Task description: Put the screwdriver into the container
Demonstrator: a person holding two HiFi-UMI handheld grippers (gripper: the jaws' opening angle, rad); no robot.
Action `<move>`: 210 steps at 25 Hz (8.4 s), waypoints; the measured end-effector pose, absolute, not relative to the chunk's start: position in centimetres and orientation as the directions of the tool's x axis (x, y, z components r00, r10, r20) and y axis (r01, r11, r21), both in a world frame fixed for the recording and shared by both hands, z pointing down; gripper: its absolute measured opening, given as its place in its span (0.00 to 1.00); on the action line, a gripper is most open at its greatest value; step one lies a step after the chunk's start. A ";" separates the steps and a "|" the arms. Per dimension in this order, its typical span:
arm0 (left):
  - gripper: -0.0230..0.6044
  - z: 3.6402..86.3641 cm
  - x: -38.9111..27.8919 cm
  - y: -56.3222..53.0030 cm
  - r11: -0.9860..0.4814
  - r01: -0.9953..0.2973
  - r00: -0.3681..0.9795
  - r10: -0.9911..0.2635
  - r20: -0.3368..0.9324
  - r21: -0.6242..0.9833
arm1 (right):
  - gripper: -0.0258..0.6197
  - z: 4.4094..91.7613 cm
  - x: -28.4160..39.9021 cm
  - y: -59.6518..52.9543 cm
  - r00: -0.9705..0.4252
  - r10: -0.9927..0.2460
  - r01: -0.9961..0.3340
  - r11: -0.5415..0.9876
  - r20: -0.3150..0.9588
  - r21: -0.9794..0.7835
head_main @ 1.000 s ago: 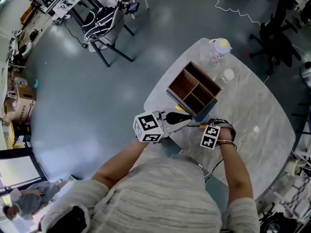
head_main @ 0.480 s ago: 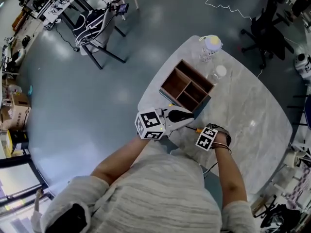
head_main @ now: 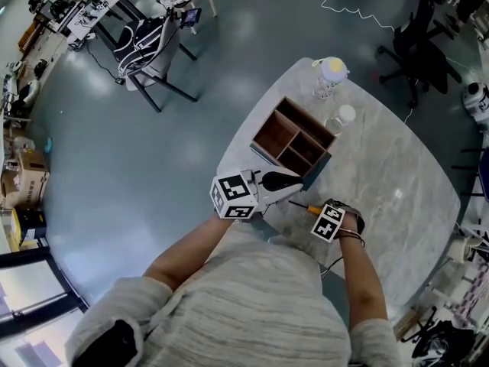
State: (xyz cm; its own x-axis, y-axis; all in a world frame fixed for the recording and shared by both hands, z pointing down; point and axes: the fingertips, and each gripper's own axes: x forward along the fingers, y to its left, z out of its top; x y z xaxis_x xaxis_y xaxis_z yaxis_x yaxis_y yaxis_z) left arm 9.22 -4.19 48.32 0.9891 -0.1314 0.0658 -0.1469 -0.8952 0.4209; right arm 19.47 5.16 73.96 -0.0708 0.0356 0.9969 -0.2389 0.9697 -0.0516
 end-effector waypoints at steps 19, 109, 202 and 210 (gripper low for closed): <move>0.07 47.9 7.1 -5.8 -0.893 -0.185 0.983 -0.167 0.080 0.411 | 0.21 66.7 14.1 3.6 -0.399 -0.150 -0.399 0.917 0.905 -0.024; 0.09 54.1 7.8 -14.9 -0.875 -0.393 0.860 -0.241 0.450 0.282 | 0.22 53.2 10.6 -6.6 -0.542 -0.640 -0.769 0.639 0.545 -0.015; 0.15 74.6 5.3 -5.6 -0.855 0.251 0.331 -0.364 0.871 -0.453 | 0.22 59.3 9.5 -0.6 -0.448 -0.527 -0.761 0.648 0.722 0.002; 0.15 74.7 5.4 -5.8 -0.822 0.266 0.346 -0.406 0.846 -0.503 | 0.22 58.8 10.0 -1.0 -0.443 -0.542 -0.781 0.624 0.714 -0.010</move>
